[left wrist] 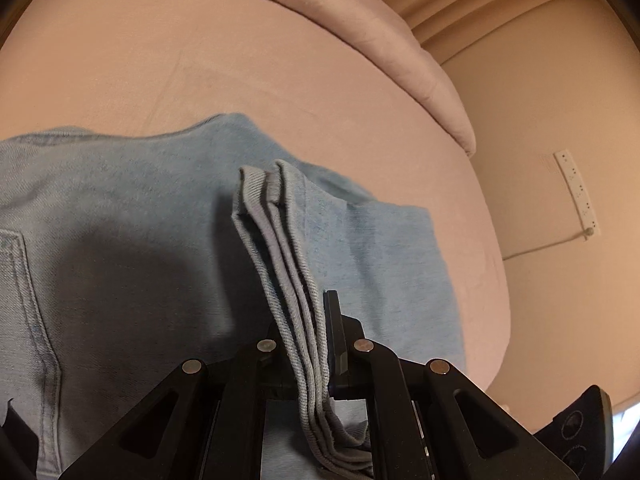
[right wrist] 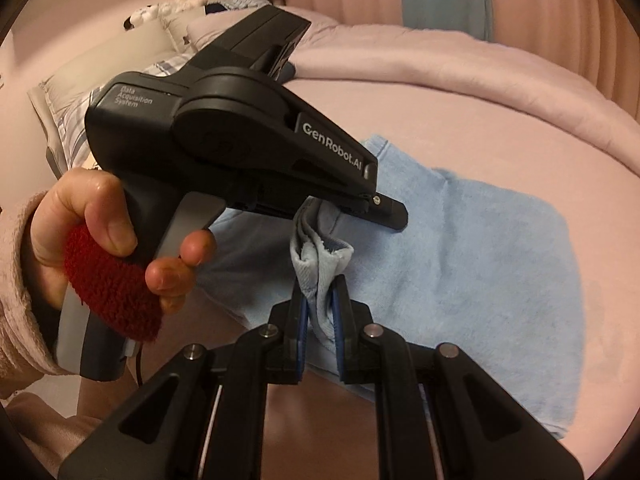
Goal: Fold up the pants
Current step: 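Fold the held leg edge over the jeans with the left gripper, then open both grippers and release the leg edge onto the jeans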
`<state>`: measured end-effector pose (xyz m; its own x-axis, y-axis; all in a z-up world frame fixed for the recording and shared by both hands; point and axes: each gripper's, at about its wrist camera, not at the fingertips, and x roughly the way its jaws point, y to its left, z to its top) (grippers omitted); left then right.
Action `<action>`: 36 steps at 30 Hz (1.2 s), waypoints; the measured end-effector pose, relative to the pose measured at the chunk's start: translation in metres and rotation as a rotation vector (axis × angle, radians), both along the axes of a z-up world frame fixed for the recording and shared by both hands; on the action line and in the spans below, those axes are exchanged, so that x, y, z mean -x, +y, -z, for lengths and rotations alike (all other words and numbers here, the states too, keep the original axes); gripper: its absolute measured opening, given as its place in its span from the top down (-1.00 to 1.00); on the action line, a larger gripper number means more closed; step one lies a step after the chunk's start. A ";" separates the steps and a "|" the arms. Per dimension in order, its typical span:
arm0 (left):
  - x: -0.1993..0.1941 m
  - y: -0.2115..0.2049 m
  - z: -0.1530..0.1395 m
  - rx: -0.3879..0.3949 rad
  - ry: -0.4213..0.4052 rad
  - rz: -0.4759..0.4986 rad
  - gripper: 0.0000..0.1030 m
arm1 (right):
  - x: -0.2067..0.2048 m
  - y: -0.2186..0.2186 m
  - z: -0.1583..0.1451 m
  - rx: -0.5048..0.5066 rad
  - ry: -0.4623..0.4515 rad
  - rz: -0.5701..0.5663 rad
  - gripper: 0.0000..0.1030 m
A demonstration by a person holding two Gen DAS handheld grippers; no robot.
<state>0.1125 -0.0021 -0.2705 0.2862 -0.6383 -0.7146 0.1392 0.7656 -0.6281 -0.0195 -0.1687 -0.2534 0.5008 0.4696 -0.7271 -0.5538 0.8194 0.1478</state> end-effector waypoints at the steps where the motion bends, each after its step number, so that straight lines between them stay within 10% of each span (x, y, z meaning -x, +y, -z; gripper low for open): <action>1: -0.001 -0.003 0.000 -0.006 -0.001 0.002 0.91 | -0.001 0.000 0.002 -0.001 0.011 0.000 0.75; 9: 0.001 -0.001 -0.008 -0.094 -0.025 0.005 0.62 | -0.004 0.004 0.006 -0.047 0.084 -0.003 0.60; 13: 0.007 0.008 -0.020 -0.229 -0.078 -0.011 0.57 | -0.001 -0.001 0.009 -0.093 0.142 -0.006 0.22; 21: 0.032 0.004 -0.043 -0.460 -0.216 0.008 0.39 | 0.006 -0.019 0.002 -0.141 0.161 0.045 0.22; 36: 0.058 -0.035 -0.058 -0.478 -0.354 0.138 0.15 | -0.012 -0.092 -0.027 -0.099 0.061 0.331 0.21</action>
